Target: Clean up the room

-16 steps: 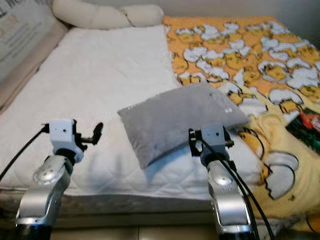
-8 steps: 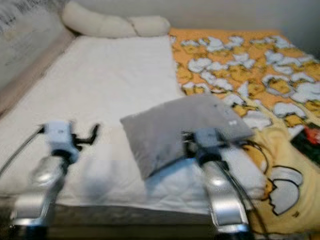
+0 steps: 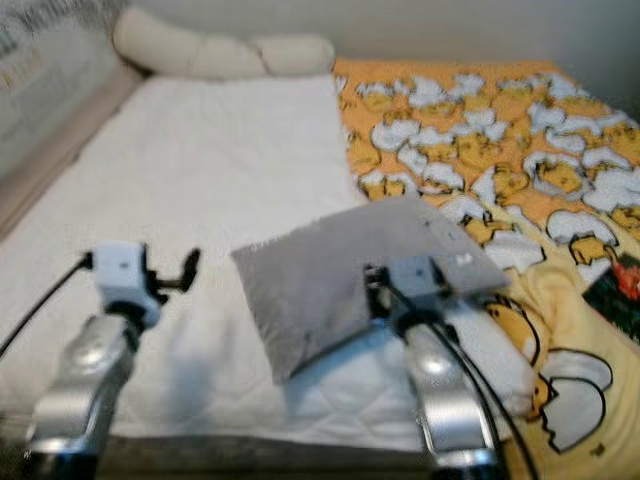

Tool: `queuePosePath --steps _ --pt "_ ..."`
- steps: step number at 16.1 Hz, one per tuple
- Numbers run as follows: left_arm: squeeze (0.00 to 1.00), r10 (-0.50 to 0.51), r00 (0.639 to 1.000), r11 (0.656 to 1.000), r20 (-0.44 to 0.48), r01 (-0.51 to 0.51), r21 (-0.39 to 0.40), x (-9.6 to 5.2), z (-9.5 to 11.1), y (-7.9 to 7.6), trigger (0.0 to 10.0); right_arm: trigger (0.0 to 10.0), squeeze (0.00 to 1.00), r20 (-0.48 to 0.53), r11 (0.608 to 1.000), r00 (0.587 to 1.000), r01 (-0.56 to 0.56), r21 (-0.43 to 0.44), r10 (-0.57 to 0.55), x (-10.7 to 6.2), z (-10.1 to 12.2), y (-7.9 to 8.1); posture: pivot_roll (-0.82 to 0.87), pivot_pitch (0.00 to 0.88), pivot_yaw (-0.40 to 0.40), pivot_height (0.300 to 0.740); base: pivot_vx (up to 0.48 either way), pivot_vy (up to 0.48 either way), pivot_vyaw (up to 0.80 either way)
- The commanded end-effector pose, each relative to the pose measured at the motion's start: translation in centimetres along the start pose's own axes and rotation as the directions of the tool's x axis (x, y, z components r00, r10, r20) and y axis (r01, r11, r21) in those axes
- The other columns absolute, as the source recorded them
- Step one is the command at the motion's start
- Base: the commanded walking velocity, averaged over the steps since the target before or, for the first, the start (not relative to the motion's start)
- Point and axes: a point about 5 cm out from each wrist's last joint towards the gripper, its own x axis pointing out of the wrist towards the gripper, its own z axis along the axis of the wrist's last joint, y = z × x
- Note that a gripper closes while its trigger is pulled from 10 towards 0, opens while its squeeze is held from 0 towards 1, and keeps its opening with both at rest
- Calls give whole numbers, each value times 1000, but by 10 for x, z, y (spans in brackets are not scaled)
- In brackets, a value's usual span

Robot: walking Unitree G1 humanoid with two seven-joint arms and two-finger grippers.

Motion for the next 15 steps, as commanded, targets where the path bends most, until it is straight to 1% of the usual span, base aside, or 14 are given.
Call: queuePosePath --steps 1,7,12,13,14,15 --pt "0 -25 1000 1000 11 25 -4 2 3 -7 10000 10000 0 1 1000 1000 26 -12 -26 0 0 -9 -23 0 26 740 0 0 0" --pt "0 -26 1000 1000 9 26 1 1 2 -7 10000 10000 0 0 1000 1000 22 -12 -22 0 0 -8 -24 0 27 740 0 0 0" --pt "0 -27 1000 1000 11 27 11 1 3 -7 10000 10000 0 0 999 999 39 -6 -39 -1 1 -12 -27 0 24 740 0 0 0" --pt "0 -27 1000 1000 12 26 16 0 3 -6 10000 10000 0 1 998 999 48 40 -48 -2 1 -14 -26 0 23 740 0 0 0" --pt "0 -26 1000 1000 13 26 17 -1 4 -6 10000 10000 1000 3 991 999 54 119 -54 -4 0 -16 -24 0 21 740 0 0 0" --pt "0 -26 1000 1000 13 26 17 -1 4 -6 10000 10000 1000 1 987 998 56 152 -57 -5 0 -17 -24 0 21 740 0 0 0"
